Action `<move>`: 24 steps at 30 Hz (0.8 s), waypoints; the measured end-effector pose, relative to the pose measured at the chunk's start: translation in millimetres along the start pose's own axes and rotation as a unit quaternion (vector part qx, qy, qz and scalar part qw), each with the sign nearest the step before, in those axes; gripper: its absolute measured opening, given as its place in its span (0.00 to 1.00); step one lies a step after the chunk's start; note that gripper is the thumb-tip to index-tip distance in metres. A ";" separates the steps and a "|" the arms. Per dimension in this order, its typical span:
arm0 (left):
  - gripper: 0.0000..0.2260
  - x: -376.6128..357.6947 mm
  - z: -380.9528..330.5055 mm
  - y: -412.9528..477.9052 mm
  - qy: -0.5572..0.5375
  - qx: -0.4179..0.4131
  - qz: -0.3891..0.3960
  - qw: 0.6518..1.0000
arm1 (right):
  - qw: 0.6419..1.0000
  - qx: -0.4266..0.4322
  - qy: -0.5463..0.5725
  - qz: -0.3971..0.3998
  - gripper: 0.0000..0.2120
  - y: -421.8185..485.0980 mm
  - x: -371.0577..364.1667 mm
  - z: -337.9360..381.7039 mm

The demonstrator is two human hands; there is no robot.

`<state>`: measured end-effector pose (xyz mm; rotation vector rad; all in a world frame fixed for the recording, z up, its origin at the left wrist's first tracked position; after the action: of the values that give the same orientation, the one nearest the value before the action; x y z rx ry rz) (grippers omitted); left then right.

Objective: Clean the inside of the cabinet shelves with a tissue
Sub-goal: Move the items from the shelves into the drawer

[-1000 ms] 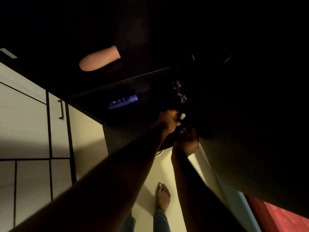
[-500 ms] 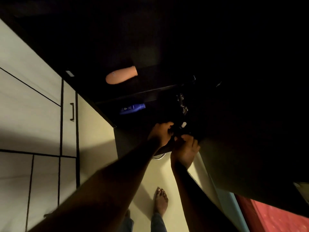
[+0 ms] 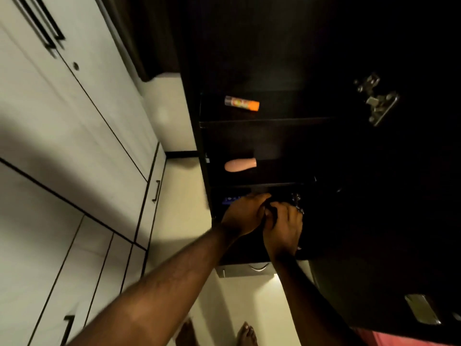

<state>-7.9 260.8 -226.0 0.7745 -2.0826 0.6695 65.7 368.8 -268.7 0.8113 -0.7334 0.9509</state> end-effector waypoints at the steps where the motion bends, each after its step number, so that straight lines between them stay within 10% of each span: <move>1: 0.19 14.7 -2.5 -4.2 -0.010 -0.003 -0.015 1.000 | 1.000 0.020 0.012 -0.021 0.12 4.6 10.6 13.0; 13: 0.14 194.6 -40.3 -37.0 0.035 -0.088 -0.279 0.956 | 0.962 0.186 0.155 -0.123 0.11 120.1 134.7 170.5; 24: 0.17 237.9 -39.3 -15.3 0.071 0.030 -0.236 0.969 | 0.986 0.129 -0.013 0.109 0.25 189.9 129.1 189.9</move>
<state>-95.1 207.6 -7.0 1.1697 -1.6674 0.5045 -88.1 325.6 -17.2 0.9844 -0.7400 1.2525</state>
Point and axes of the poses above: each hand's wrist, its own y-axis towards the middle knuckle, its own x-axis out of the back of the hand, z = x × y, the point moved 3 cm from there along y, towards the middle knuckle, and after that the axes turned 14 degrees about z, right-handed, at the moved point
